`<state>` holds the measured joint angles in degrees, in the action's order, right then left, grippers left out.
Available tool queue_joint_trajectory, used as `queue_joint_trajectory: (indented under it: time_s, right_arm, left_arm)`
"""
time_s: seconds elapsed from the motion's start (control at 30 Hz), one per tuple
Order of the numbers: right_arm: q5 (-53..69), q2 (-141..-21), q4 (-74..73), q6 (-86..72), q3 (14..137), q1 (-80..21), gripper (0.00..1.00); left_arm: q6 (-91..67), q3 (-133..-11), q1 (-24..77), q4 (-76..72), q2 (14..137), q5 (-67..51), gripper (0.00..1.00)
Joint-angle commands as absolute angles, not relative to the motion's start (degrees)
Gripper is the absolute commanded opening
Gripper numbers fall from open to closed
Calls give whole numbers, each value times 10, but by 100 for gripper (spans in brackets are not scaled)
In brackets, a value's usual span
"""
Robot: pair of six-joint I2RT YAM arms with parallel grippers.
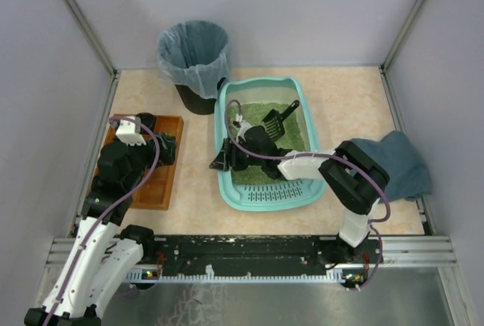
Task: Clean the litter box
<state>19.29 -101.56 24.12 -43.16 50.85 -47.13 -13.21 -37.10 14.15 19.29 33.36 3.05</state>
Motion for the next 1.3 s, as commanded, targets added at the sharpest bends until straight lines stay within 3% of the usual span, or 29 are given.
queue_joint_trajectory:
  time_s: [0.0, 0.2, 0.33, 0.43, 0.8, 1.03, 1.27]
  right_arm:
    - [285, -1046, 274, -435, 532, -526, 50]
    - [252, -1005, 197, -393, 566, -526, 55]
    - [196, -964, 100, -339, 608, -526, 78]
    - [156, -931, 48, -311, 632, -524, 85]
    - [29, -801, -78, -265, 657, -478, 89]
    - [-52, -721, -159, -224, 671, -410, 98]
    - [-162, -653, -199, -184, 682, -366, 99]
  left_arm:
    - [-128, -372, 143, 190, 331, 35, 100]
    - [-128, -373, 143, 189, 332, 36, 100]
    - [-129, -373, 143, 190, 331, 40, 100]
    - [-128, -373, 143, 191, 327, 45, 100]
    - [-121, -373, 143, 182, 325, 44, 100]
    - [-117, -374, 143, 171, 322, 38, 100]
    - [-122, -371, 143, 179, 321, 27, 100]
